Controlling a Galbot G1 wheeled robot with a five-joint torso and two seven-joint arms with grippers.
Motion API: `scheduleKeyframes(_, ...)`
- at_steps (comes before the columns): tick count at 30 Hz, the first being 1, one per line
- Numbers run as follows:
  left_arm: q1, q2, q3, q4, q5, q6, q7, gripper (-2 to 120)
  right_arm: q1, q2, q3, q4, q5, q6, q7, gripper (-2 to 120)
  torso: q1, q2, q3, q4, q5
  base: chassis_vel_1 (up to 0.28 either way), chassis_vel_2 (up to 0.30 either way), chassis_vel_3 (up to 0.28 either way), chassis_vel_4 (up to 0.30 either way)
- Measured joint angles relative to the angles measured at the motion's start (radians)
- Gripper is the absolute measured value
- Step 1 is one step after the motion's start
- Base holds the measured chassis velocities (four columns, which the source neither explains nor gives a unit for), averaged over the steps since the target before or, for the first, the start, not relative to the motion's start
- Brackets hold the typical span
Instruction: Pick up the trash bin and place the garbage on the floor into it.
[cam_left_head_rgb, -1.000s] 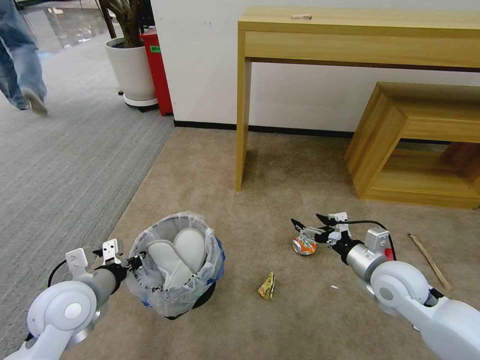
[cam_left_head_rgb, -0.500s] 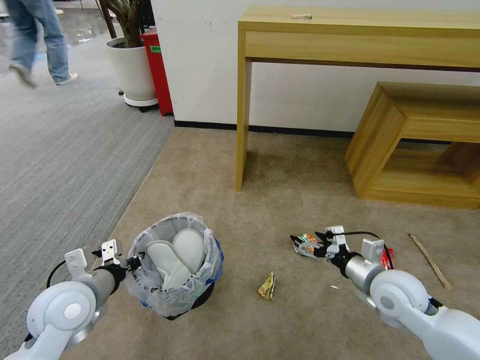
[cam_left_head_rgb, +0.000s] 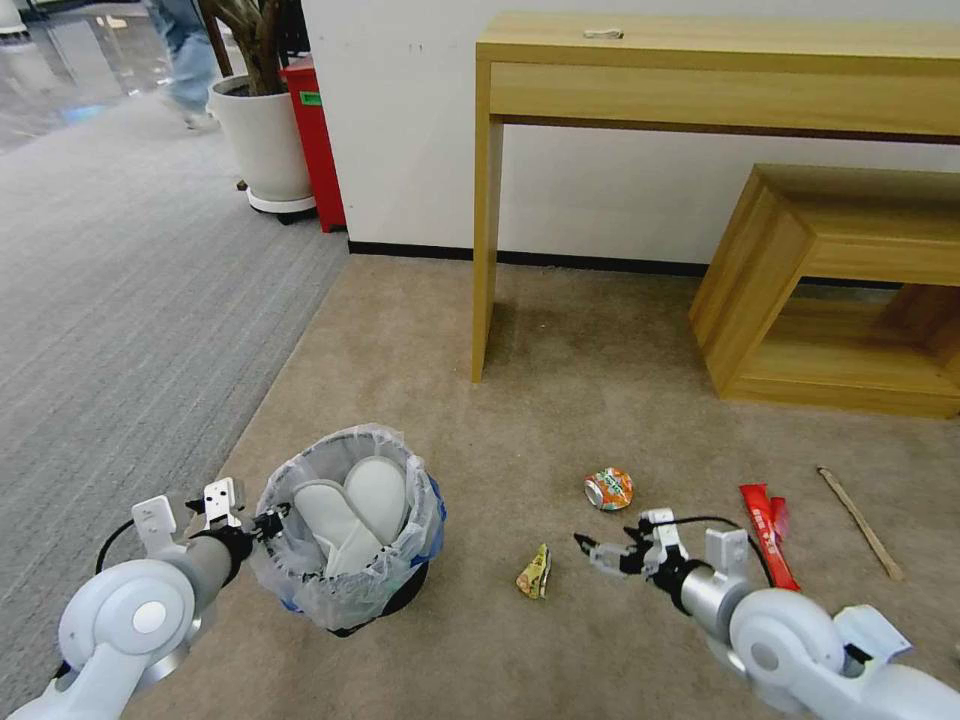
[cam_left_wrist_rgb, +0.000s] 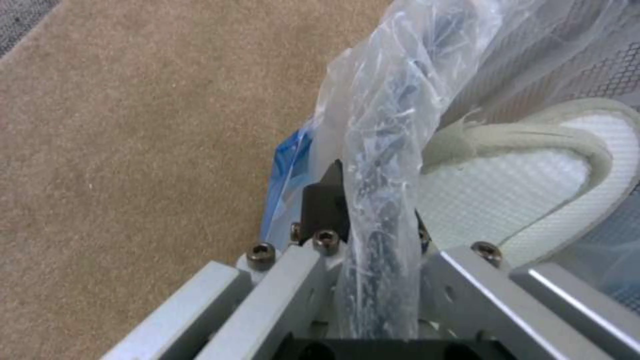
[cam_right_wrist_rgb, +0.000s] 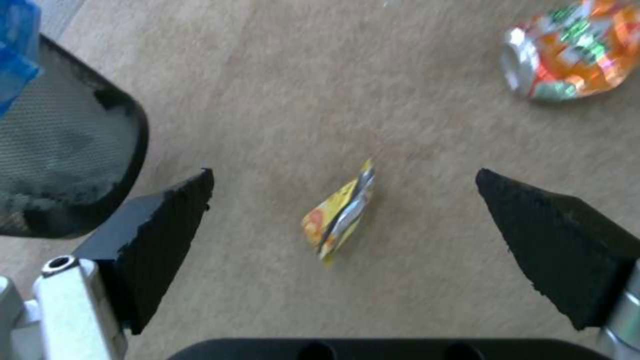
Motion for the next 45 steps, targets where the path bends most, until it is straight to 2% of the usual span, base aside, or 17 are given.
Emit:
scheduleKeyframes(16, 0.005, -0.008, -0.002, 0.004, 0.013, -0.002, 0.008, 1, 0.018, 0.015, -0.059, -0.025, 0.058, -0.042, -0.107, 100, 0.000, 0.000, 0.000, -0.0001, 0.0000, 0.000, 0.000, 0.000, 0.000)
scheduleKeyframes(26, 0.017, -0.012, -0.008, -0.010, 0.022, -0.003, 0.010, 1, 0.044, 0.066, -0.094, -0.077, 0.045, -0.029, -0.079, 100, 0.000, 0.000, 0.000, 0.0000, 0.0000, 0.000, 0.000, 0.000, 0.000)
scheduleKeyframes(45, 0.019, -0.015, -0.007, -0.015, 0.021, -0.004, 0.011, 1, 0.096, 0.151, -0.077, -0.202, 0.024, -0.004, -0.041, 100, 0.000, 0.000, 0.000, 0.0001, 0.0000, 0.000, 0.000, 0.000, 0.000)
